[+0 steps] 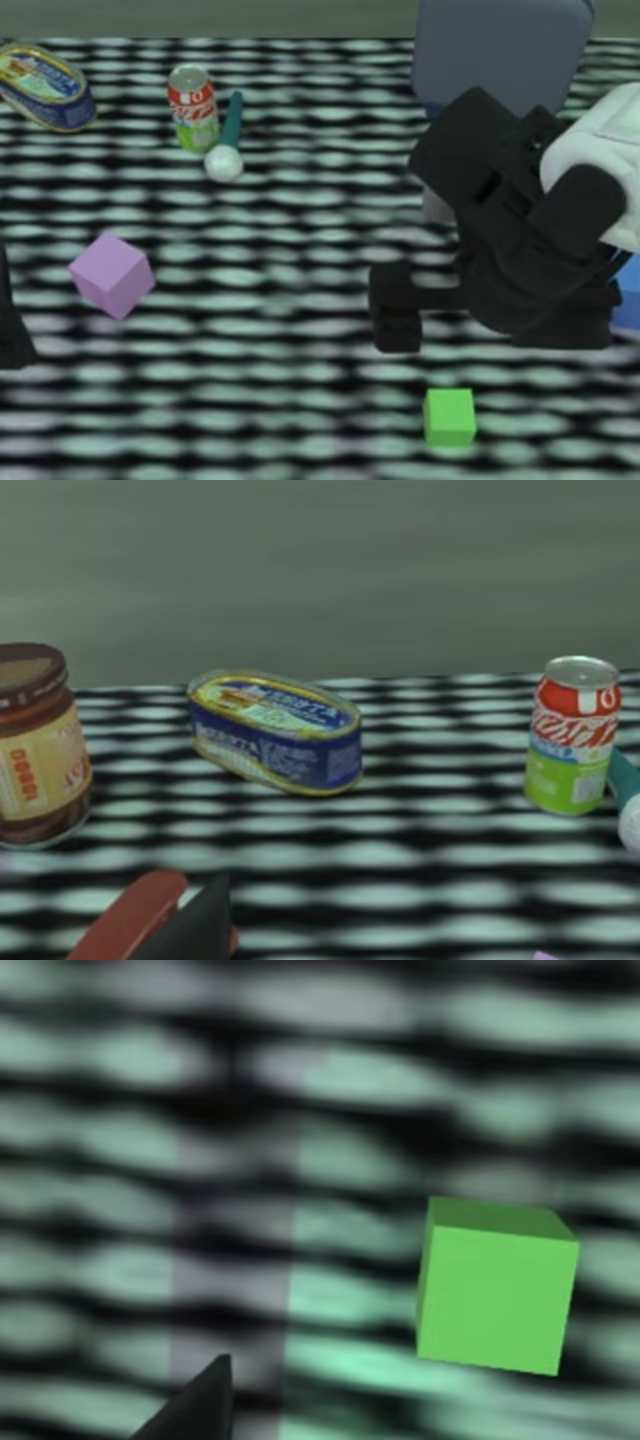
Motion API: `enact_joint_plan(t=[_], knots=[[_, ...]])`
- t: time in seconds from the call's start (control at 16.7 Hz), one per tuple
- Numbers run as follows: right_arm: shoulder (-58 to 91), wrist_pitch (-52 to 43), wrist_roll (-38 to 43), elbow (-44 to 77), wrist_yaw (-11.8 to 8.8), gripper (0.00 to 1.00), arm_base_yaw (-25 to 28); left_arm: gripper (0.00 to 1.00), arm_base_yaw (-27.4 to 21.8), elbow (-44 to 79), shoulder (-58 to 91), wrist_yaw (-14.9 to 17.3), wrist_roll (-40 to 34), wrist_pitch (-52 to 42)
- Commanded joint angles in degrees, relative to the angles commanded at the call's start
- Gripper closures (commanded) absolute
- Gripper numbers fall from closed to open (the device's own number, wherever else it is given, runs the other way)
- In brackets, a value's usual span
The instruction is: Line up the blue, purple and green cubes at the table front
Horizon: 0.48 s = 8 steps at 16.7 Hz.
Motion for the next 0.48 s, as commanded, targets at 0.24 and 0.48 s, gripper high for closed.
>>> enact_joint_plan(t=[0.24,0.48], knots=[[-15.9,9.4,-7.4,-7.0,0.1,0.00,-4.2,0.00,-1.6,14.3,18.0,-0.1,3.9,-10.5],[-36.2,20.8,-16.4,-18.3,-0.1,0.00,-11.4,0.00,-3.5,31.1,42.3,-0.2,8.7,-23.6]])
